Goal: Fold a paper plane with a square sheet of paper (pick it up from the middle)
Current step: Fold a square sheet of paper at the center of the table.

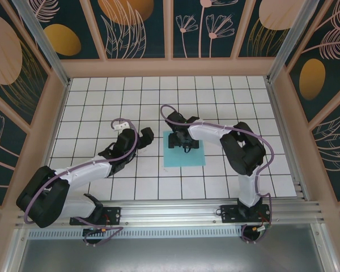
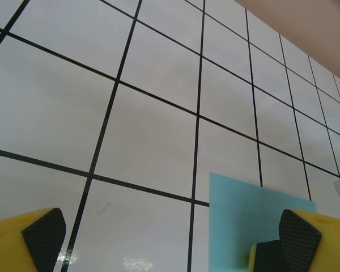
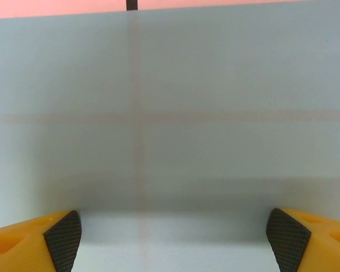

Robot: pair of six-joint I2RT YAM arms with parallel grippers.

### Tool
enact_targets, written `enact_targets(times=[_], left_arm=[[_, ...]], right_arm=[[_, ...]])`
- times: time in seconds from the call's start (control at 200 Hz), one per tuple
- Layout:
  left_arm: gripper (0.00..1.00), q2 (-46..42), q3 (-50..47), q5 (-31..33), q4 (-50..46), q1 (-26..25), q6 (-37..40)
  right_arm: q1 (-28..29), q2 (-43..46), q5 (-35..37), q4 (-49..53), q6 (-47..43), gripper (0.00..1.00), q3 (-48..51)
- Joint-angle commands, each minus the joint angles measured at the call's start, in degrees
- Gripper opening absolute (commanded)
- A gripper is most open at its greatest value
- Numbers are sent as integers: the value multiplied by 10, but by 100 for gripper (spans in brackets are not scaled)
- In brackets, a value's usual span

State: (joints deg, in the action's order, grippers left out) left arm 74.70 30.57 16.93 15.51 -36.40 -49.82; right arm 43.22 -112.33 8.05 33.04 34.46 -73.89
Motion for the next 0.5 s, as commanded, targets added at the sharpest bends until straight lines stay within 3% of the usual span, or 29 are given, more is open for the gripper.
enact_targets(times=[0.0, 0.495], left_arm=[[99, -1, 5, 1, -8, 3, -9], [99, -32, -10, 10, -2, 3, -21]], right_arm=[[5, -31, -12, 19, -4, 89, 10], [4, -45, -13, 15, -15, 84, 14]])
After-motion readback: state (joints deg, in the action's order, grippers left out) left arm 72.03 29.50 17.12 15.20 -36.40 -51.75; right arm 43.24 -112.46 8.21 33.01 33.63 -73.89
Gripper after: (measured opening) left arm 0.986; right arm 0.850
